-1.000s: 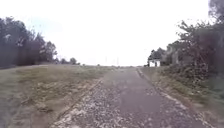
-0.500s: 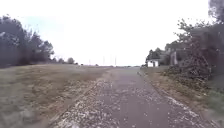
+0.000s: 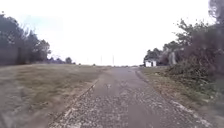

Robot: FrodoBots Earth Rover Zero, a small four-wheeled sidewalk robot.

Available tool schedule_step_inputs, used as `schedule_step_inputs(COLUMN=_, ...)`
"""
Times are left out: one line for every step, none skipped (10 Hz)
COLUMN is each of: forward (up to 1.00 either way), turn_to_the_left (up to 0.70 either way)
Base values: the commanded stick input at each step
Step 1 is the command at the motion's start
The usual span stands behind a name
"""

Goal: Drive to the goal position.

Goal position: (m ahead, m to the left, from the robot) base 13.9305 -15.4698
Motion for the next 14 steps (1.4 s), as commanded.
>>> schedule_step_inputs(forward=0.6, turn_to_the_left=-0.14)
schedule_step_inputs(forward=0.6, turn_to_the_left=-0.14)
schedule_step_inputs(forward=0.6, turn_to_the_left=-0.14)
schedule_step_inputs(forward=0.6, turn_to_the_left=-0.14)
schedule_step_inputs(forward=0.6, turn_to_the_left=-0.14)
schedule_step_inputs(forward=0.6, turn_to_the_left=-0.14)
schedule_step_inputs(forward=0.6, turn_to_the_left=-0.14)
schedule_step_inputs(forward=0.6, turn_to_the_left=-0.14)
schedule_step_inputs(forward=0.6, turn_to_the_left=-0.14)
schedule_step_inputs(forward=0.6, turn_to_the_left=-0.14)
schedule_step_inputs(forward=0.6, turn_to_the_left=-0.12)
schedule_step_inputs(forward=0.6, turn_to_the_left=-0.04)
schedule_step_inputs(forward=0.6, turn_to_the_left=-0.01)
schedule_step_inputs(forward=0.6, turn_to_the_left=0.01)
